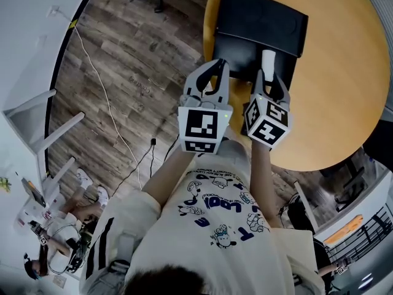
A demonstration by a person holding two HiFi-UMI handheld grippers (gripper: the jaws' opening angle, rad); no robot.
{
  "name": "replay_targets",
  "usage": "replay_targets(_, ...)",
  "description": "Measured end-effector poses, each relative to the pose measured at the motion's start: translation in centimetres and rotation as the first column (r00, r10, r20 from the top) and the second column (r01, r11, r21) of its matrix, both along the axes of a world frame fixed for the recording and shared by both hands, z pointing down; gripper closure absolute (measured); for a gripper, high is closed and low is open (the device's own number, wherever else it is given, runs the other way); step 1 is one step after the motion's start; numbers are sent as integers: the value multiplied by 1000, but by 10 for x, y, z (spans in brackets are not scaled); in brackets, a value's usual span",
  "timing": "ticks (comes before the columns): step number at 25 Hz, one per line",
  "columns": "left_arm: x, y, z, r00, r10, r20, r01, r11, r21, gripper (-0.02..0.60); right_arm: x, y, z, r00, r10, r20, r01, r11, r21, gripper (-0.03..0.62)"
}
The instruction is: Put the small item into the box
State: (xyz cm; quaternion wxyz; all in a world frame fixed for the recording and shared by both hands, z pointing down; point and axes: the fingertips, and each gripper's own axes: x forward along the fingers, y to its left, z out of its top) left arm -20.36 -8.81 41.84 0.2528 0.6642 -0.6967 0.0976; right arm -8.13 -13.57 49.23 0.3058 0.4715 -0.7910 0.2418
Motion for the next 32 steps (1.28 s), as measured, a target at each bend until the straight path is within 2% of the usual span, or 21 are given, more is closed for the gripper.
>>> replay_targets(32, 1, -1, 14, 999, 4, -44, -5, 999, -34, 558, -2, -5, 12, 996, -6, -84, 5, 1000, -11, 433)
